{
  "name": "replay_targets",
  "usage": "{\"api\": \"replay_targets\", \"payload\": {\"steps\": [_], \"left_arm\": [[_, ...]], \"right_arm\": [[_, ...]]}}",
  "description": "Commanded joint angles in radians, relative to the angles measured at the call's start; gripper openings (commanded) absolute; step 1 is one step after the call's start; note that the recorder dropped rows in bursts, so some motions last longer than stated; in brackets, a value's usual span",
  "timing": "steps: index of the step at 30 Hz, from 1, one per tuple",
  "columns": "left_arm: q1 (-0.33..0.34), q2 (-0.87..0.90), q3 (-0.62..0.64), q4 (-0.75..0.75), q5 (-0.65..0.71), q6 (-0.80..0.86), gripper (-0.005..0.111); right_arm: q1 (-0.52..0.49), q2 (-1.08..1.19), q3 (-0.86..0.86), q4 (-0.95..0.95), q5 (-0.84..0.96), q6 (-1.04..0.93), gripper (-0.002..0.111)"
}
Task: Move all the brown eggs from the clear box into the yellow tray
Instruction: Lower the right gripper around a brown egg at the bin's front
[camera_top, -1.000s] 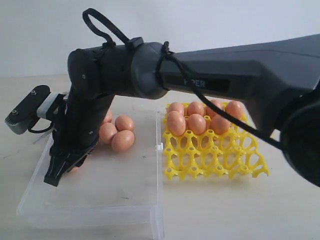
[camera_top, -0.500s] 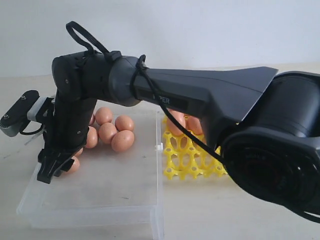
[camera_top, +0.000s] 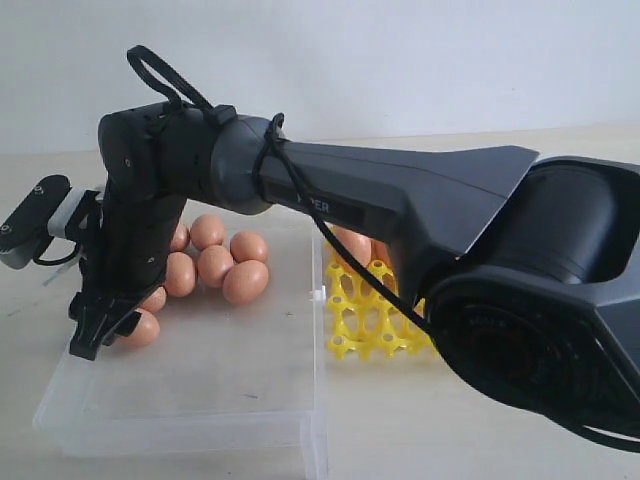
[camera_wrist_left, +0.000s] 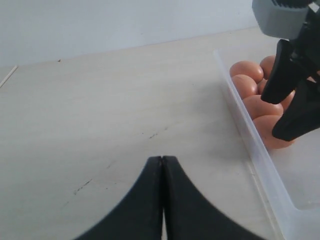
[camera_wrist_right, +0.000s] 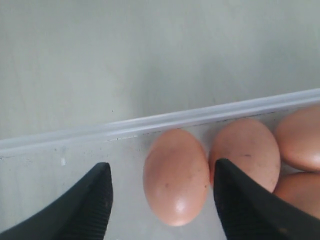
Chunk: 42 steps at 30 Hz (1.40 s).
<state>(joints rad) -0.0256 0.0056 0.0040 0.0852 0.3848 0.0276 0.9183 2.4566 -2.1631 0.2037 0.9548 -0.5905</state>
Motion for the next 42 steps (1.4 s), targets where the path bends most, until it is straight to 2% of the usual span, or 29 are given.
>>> {"api": "replay_targets", "payload": {"steps": [1, 18, 22, 24, 28, 42], "left_arm": [[-0.005, -0.006, -0.004, -0.005, -0.006, -0.003, 0.0], [-0.005, -0.006, -0.004, -0.005, -0.006, -0.003, 0.0], [-0.005, -0.006, -0.004, -0.005, -0.006, -0.003, 0.0], [-0.005, -0.006, -0.004, -0.005, -0.006, -0.003, 0.0], [-0.005, -0.006, -0.004, -0.005, -0.006, -0.003, 0.0], [-0.005, -0.006, -0.004, -0.005, -0.006, -0.003, 0.0]], "right_arm": [[0.001, 0.017, -0.008, -0.013, -0.007, -0.011, 0.058], [0.001, 0.075, -0.008, 0.032, -0.091, -0.017, 0.057], [0.006, 0.086, -0.008, 0.036, -0.111, -0.015, 0.045], [0.006, 0.089, -0.008, 0.04, -0.121, -0.015, 0.033], [0.006, 0.09, -0.008, 0.042, -0.119, -0.015, 0.0], [0.006, 0.039, -0.008, 0.059, -0.026, -0.012, 0.0]]}}
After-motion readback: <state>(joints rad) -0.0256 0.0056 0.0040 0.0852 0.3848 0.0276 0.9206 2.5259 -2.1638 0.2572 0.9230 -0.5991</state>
